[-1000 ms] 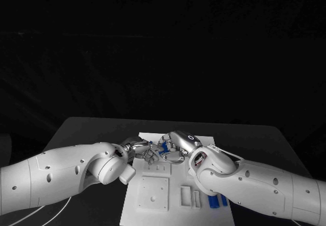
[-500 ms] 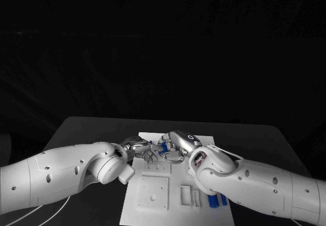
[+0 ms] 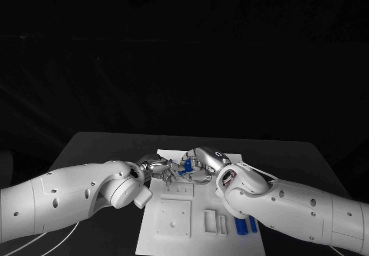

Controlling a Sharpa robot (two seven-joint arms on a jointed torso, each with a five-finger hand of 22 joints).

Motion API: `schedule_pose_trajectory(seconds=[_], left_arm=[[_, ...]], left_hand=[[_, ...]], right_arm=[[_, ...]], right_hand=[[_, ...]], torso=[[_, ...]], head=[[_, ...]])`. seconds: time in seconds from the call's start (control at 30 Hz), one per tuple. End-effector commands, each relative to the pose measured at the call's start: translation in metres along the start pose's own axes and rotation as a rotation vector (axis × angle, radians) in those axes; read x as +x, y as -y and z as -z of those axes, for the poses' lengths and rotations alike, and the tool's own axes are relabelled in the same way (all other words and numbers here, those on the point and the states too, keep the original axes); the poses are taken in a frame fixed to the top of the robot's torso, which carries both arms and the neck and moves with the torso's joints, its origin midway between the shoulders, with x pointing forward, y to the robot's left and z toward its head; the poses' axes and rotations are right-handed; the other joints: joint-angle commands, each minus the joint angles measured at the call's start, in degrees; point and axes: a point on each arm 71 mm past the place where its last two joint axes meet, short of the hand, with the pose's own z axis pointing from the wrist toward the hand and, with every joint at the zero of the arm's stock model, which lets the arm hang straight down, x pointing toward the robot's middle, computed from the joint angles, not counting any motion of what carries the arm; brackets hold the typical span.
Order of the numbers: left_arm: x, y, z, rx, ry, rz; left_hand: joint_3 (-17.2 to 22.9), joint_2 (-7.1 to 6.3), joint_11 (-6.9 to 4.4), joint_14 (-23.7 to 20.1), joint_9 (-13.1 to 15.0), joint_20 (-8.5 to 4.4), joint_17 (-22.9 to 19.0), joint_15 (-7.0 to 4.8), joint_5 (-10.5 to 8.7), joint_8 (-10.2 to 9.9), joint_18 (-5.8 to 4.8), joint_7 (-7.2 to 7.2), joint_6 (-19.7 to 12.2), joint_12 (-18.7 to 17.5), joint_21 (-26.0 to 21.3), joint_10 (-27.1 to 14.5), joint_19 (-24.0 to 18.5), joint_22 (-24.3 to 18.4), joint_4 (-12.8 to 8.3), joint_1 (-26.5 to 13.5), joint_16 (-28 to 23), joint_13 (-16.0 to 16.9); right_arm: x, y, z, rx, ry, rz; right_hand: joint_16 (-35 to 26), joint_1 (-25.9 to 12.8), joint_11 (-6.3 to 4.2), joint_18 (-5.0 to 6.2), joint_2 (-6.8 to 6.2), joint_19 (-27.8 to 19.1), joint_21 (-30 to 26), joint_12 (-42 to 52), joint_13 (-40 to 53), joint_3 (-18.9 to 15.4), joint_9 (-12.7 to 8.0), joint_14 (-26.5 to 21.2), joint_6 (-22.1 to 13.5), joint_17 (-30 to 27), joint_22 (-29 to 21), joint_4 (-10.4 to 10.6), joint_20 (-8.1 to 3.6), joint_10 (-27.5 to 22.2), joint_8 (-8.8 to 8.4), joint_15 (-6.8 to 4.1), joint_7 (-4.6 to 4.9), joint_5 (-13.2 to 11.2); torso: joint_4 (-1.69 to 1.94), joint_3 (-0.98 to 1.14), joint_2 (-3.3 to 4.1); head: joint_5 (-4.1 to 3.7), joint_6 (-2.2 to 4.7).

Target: Assemble the parts on the task board

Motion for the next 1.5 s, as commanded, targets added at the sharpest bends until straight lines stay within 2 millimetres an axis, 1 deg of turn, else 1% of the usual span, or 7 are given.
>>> schedule_pose_trajectory(seconds=[0.03,0.4,0.57,0.9,1.13,1.23,1.5], left_arm=[[-0.001,0.001,0.0,0.005,0.017,-0.042],[-0.013,-0.002,-0.005,-0.029,0.087,-0.217],[-0.016,-0.003,-0.009,-0.054,0.097,-0.319],[-0.009,-0.006,-0.02,-0.146,0.072,-0.532],[0.003,-0.007,-0.028,-0.186,0.059,-0.631],[0.006,-0.008,-0.03,-0.196,0.052,-0.665],[0.015,-0.007,-0.035,-0.209,0.029,-0.702]], left_hand=[[-0.01,0.48,-0.57,0.2,1.04,-2.64,0.13,-0.29,0.89,0.39,-1.36,-3.77,3.97,0.74,0.56,-0.16,-0.59,1.2,-0.54,-0.41,0.5,0.67],[0.61,-0.11,-1.09,1.01,3.77,-3.3,0.22,-0.86,2.78,0.0,-2.05,-4.1,4.54,2.38,2.0,-0.01,-1.67,1.3,-1.32,-0.4,1.64,2.3],[0.75,-0.47,-1.65,2.01,4.46,-3.84,0.57,-1.43,3.61,-0.49,-2.05,-4.15,4.76,3.49,3.31,0.95,-1.21,1.35,-1.37,-0.18,2.55,3.1],[0.82,-0.81,-2.74,3.43,6.24,-5.2,2.13,-2.76,4.99,-1.85,-1.95,-4.46,5.52,7.39,6.5,1.72,-0.1,1.23,-1.33,0.22,5.25,6.22],[0.64,-0.75,-3.75,4.83,8.88,-6.66,3.92,-4.71,5.84,-2.55,-1.56,-5.09,6.14,13.18,9.64,1.87,2.43,1.32,-1.4,0.08,9.53,9.87],[0.46,-0.66,-3.68,5.96,9.63,-7.54,5.38,-6.15,6.12,-3.34,-1.21,-5.28,6.02,18.6,11.91,2.5,3.97,1.41,-1.63,0.35,13.08,13.38],[0.48,-0.21,-5.08,6.31,12.99,-8.96,6.29,-8.28,9.84,-3.69,-0.68,-6.19,7.63,27.8,16.54,-0.57,4.99,1.33,-1.72,-0.81,18.62,20.45]], right_arm=[[-0.003,0.002,0.0,0.011,0.027,-0.023],[-0.021,0.029,0.018,0.029,0.094,-0.057],[-0.037,0.05,0.035,0.05,0.128,-0.091],[-0.081,0.091,0.046,0.147,0.185,-0.101],[-0.093,0.111,0.047,0.191,0.204,-0.083],[-0.094,0.114,0.046,0.199,0.207,-0.08],[-0.096,0.117,0.044,0.206,0.209,-0.074]], right_hand=[[-0.42,-0.29,1.66,7.43,-1.1,-0.15,-0.46,-1.47,-1.0,-1.11,-0.32,-0.07,-1.61,-0.07,0.02,0.92,-0.38,-4.59,-0.78,0.83,0.79,-0.3],[-1.42,-1.45,3.17,7.43,-1.77,-1.99,-1.87,-3.09,-2.42,-7.13,-1.1,-1.39,-5.29,-0.15,-0.07,1.31,0.04,-6.47,-2.68,2.26,2.28,0.85],[-1.48,-1.57,3.18,7.43,-1.67,-2.1,-2.12,-2.96,-2.74,-8.61,-1.07,-1.4,-5.13,-0.12,-0.04,1.68,0.18,-6.5,-2.55,2.27,2.28,4.01],[-1.59,-1.02,3.06,7.43,-1.34,-2.01,-2.29,-2.82,-3.15,-9.17,-1.03,-1.33,-4.83,-0.13,0.0,2.23,0.21,-6.35,-2.38,2.16,2.16,6.28],[-1.62,-0.68,3.02,7.43,-1.2,-1.99,-2.35,-2.78,-3.28,-9.16,-1.02,-1.31,-4.69,-0.12,0.01,2.38,0.21,-6.32,-2.3,2.12,2.11,6.75],[-1.65,-0.56,3.01,7.43,-1.22,-1.99,-2.37,-2.76,-3.34,-9.18,-1.03,-1.31,-4.68,-0.12,0.03,2.46,0.22,-6.32,-2.3,2.11,2.11,7.05],[-1.67,-0.3,3.0,7.43,-1.2,-1.97,-2.41,-2.72,-3.47,-9.23,-1.06,-1.3,-4.67,-0.11,0.07,2.61,0.24,-6.33,-2.3,2.1,2.1,7.7]], torso=[[-0.09,0.05,-0.03],[0.04,0.19,-0.13],[-0.17,0.29,-0.34],[-0.8,0.97,-1.25],[-0.97,1.54,-1.86],[-0.93,1.7,-1.97],[-0.9,2.18,-2.22]], head=[[0.0,0.04],[0.12,-0.08],[0.47,-0.39],[1.13,-1.39],[1.35,-2.5],[1.44,-2.74],[1.68,-3.78]])
